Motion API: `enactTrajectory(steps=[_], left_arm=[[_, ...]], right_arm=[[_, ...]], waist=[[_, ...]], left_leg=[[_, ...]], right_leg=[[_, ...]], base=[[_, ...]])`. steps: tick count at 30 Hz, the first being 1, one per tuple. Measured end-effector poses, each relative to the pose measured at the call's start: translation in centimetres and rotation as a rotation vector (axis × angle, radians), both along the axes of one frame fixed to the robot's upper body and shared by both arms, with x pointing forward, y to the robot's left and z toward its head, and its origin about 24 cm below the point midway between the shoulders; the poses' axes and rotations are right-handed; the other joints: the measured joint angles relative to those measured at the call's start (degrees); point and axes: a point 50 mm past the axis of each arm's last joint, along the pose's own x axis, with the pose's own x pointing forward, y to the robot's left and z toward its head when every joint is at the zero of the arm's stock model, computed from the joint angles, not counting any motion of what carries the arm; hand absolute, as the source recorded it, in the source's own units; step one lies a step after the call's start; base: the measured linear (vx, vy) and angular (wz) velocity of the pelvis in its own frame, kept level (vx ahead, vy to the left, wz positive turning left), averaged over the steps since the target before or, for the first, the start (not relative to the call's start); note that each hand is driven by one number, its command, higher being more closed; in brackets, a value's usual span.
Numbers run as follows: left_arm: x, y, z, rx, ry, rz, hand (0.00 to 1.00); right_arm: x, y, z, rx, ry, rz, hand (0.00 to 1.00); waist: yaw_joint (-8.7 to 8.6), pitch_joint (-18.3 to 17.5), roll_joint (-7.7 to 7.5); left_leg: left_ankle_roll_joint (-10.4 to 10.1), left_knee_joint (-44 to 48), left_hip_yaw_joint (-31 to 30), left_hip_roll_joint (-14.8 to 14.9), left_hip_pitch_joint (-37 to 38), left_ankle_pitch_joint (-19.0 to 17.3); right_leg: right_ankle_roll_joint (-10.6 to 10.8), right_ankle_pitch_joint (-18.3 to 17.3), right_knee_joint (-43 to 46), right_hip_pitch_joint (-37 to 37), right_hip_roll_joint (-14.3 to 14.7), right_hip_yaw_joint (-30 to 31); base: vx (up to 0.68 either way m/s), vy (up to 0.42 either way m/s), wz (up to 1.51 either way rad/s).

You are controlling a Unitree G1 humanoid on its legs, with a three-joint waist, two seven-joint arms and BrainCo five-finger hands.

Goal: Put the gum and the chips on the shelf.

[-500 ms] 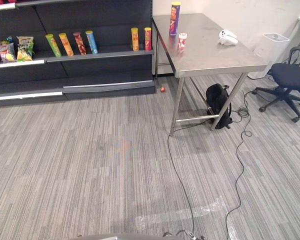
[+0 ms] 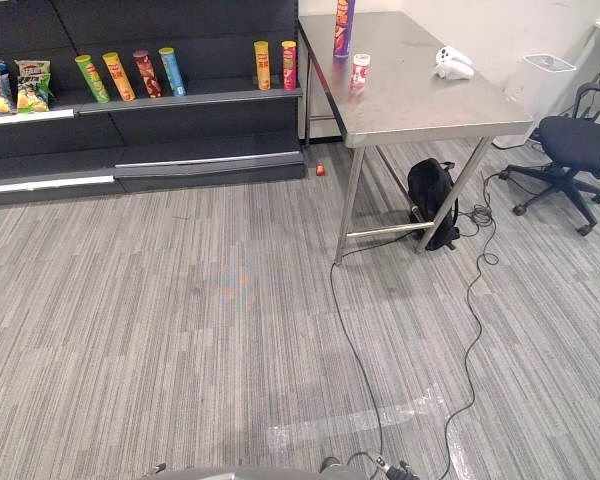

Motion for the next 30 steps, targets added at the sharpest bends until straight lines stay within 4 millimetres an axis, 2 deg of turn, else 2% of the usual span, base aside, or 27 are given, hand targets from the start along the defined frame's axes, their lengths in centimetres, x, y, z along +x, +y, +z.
enactTrajectory(steps=[23, 26, 29, 30], left_arm=[[0.2, 0.2, 0.0, 0.031, -0.002, 0.016, 0.00], [0.6, 0.3, 0.1, 0.037, -0.012, 0.021, 0.00], [1.1, 0.7, 0.2, 0.048, -0.026, 0.029, 0.00], [1.4, 1.1, 0.4, 0.057, -0.035, 0.030, 0.00]], right_arm=[[0.5, 0.1, 0.1, -0.010, -0.011, 0.045, 0.00], [1.1, -0.2, 0.2, -0.016, -0.025, 0.047, 0.00], [2.0, 0.1, 0.3, -0.005, -0.050, 0.035, 0.00], [2.2, 0.5, 0.2, 0.006, -0.056, 0.027, 0.00]], waist=[[0.00, 0.6, -0.61], [0.00, 1.3, -0.57], [-0.01, 2.8, -1.51], [0.05, 3.3, -2.44]], left_leg=[[-0.1, -0.4, -0.2, 0.0, -0.1, -0.1], [-0.1, 0.6, -0.3, 0.3, -1.3, -0.1], [-0.3, 2.1, -0.2, 0.9, -2.4, -0.2], [-1.8, 6.6, -0.2, 1.5, -4.4, -1.3]], right_leg=[[0.0, 0.0, -0.6, 0.3, 0.1, -1.1], [-0.7, -0.9, 1.6, -1.4, -0.1, -1.3], [-1.8, -2.7, 4.7, -3.1, -0.4, -1.5], [-2.3, -4.0, 6.1, -3.9, -1.1, -1.9]], base=[[0.00, 0.000, 0.00], [-0.04, -0.010, 0.02], [-0.04, -0.041, 0.05], [-0.05, -0.071, 0.17]])
